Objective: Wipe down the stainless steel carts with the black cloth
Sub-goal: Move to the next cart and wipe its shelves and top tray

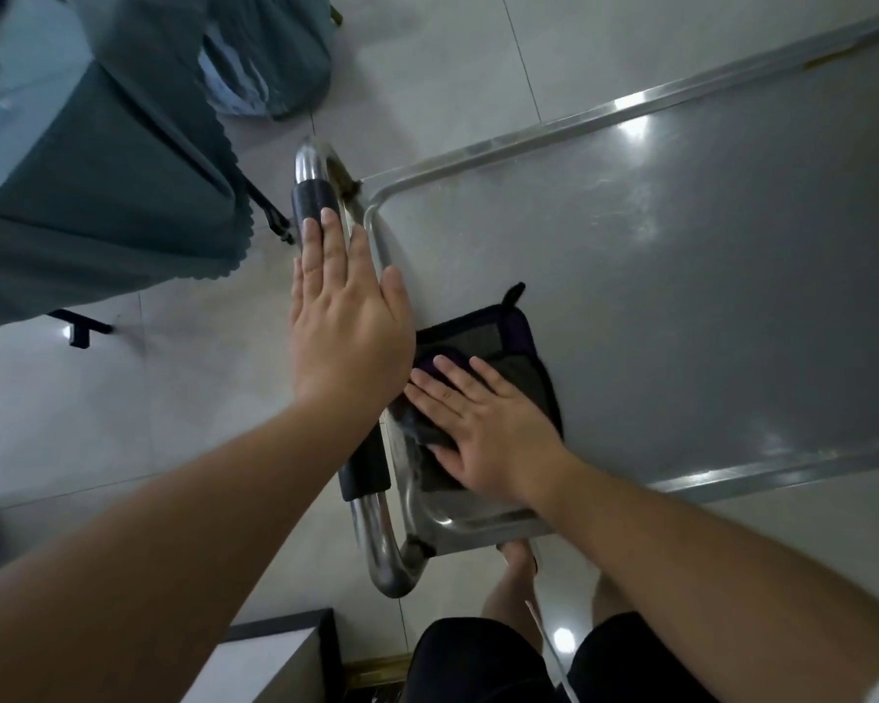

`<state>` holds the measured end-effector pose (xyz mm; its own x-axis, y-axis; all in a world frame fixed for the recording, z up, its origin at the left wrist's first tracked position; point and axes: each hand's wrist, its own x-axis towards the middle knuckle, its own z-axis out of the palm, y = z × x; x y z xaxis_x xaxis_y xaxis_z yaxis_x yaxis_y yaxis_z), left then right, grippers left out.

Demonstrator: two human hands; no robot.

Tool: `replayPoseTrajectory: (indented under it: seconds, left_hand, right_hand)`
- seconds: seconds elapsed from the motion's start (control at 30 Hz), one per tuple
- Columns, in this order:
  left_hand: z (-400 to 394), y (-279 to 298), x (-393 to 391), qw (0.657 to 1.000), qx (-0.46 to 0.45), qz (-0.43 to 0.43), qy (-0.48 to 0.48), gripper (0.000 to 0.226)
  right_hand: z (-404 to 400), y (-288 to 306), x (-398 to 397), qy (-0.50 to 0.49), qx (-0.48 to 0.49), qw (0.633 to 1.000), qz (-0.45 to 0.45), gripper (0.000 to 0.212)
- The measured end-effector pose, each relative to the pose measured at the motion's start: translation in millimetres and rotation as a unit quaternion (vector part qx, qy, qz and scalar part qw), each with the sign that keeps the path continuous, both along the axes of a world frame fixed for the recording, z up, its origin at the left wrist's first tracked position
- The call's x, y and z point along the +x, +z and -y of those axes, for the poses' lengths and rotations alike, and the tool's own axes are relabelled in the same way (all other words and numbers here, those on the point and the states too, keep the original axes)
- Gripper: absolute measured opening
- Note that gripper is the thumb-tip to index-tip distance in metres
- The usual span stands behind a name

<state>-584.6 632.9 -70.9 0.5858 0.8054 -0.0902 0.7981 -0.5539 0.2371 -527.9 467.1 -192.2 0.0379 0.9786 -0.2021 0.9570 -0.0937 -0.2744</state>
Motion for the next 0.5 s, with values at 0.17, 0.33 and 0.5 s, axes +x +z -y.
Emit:
replayPoseTrajectory:
  seconds: [0.17, 0.33, 0.5]
  left_hand:
    - [-1.7, 0.2, -1.7, 1.000, -0.020, 0.002, -0.002, 0.070]
    - [-0.2, 3.2, -1.5, 1.000, -0.029, 0.010, -0.001, 0.068]
    - [0.0, 6.8, 0.3, 0.999, -0.035, 0.002, 0.001, 0.067]
  right_hand:
    - [50.1, 4.9, 120.1, -0.114, 0.016, 0.992, 0.047, 0.072]
    - [89.9, 13.1, 257.1, -0.362, -0.045, 0.930, 0.044, 0.076]
    - [17.8, 10.9, 242.7, -0.631, -0.036, 0.775, 0.009, 0.075]
